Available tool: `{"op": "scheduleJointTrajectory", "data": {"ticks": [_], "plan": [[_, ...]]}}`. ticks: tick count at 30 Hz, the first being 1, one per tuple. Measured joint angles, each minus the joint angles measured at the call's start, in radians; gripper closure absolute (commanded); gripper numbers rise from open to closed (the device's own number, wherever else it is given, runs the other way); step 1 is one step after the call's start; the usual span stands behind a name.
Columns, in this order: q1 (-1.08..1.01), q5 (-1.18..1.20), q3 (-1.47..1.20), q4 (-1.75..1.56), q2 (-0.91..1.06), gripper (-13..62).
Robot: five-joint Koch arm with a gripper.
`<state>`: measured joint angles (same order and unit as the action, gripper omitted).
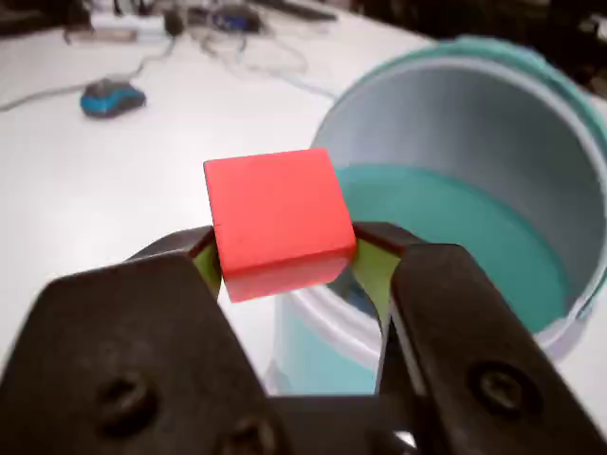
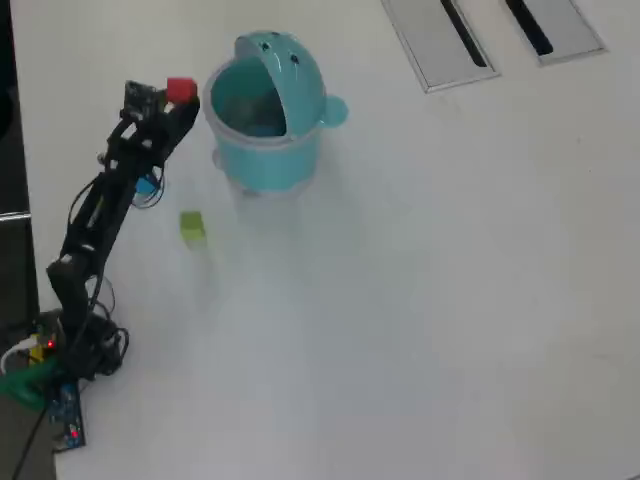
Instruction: Grasp RGB lego blocks and put them in the bin one by one.
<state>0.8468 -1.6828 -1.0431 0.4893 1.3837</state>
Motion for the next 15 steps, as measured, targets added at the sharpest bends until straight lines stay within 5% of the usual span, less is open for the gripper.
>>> {"op": "scheduleJointTrajectory", "data": {"ticks": [15], "plan": [[-0.046,-0.002,0.38,0.0,-0.333,37.8]]}}
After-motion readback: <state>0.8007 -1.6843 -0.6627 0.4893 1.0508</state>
